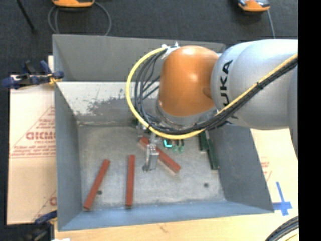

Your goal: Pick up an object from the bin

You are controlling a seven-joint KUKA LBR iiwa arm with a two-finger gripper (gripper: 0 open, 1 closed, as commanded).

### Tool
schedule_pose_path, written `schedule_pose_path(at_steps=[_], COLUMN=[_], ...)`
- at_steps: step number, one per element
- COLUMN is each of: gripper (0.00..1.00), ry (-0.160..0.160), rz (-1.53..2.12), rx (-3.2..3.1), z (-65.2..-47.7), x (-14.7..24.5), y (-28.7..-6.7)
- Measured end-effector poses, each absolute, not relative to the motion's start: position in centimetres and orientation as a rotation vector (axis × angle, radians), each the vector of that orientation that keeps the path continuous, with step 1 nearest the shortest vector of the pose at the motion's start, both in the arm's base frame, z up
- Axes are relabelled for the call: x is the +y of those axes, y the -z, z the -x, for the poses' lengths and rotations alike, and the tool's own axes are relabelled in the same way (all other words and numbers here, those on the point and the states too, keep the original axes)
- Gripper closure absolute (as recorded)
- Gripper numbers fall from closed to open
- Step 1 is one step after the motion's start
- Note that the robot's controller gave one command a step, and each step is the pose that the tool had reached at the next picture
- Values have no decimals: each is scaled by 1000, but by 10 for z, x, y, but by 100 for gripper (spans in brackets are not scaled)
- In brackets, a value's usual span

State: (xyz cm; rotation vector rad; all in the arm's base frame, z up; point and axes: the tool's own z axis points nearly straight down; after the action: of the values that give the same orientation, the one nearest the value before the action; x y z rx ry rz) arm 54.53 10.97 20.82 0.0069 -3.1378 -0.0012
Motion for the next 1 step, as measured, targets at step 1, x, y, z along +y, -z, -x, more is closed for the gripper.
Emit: schedule_pose_path(at_steps=[1], gripper=[0], ry=[4], rz=[-120], rx=[-3147], z=[-579], x=[169], y=[-215])
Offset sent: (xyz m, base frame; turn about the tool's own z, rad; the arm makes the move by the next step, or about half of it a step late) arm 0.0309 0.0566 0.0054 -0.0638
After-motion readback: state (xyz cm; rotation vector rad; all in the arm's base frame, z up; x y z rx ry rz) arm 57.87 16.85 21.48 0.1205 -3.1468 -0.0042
